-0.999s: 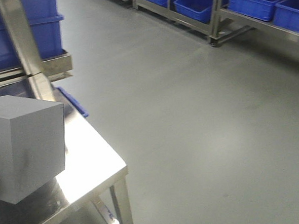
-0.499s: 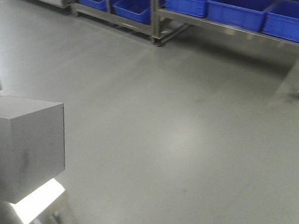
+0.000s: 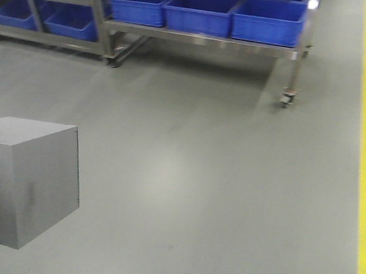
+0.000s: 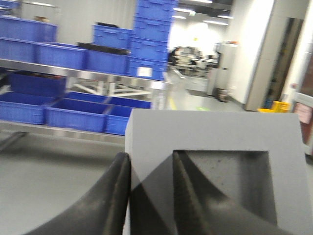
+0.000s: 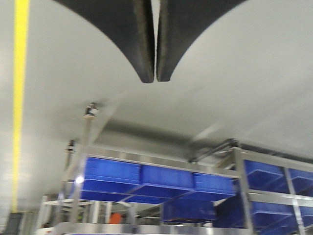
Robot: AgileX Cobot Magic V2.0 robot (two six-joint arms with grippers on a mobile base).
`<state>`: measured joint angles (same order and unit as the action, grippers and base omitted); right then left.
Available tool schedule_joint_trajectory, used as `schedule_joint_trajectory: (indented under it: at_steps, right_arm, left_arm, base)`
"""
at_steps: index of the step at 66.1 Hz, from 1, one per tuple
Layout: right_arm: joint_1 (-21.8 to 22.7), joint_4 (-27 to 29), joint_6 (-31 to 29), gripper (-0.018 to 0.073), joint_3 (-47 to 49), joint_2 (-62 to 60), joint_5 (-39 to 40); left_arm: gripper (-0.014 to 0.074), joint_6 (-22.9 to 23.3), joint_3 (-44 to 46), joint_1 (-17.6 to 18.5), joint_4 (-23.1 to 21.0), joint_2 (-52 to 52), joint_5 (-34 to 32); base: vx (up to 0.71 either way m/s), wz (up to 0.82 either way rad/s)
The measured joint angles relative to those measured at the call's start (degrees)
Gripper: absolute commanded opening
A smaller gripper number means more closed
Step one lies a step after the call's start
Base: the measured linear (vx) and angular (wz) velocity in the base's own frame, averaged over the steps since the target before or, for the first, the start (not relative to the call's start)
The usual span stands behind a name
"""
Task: Sort gray base to blue bin
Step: 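Drive away from the table holding the gray base in the left gripper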
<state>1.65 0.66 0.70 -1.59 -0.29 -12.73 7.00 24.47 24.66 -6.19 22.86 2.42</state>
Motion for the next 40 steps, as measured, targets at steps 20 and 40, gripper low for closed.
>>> schedule_joint_trajectory:
  at_steps: [20, 40]
  right_arm:
    - [0.0, 0.0, 0.0, -0.0005, 0.0, 0.0, 0.0]
    - [0.0, 0.0, 0.0, -0.0005, 0.0, 0.0, 0.0]
  left_arm:
    - [-0.0006, 0.0, 0.0, 0.0, 0.0, 0.0, 0.0]
    - [-0.0006, 0.0, 0.0, 0.0, 0.0, 0.0, 0.0]
  base:
    - [0.18, -0.70]
    - [0.17, -0.66]
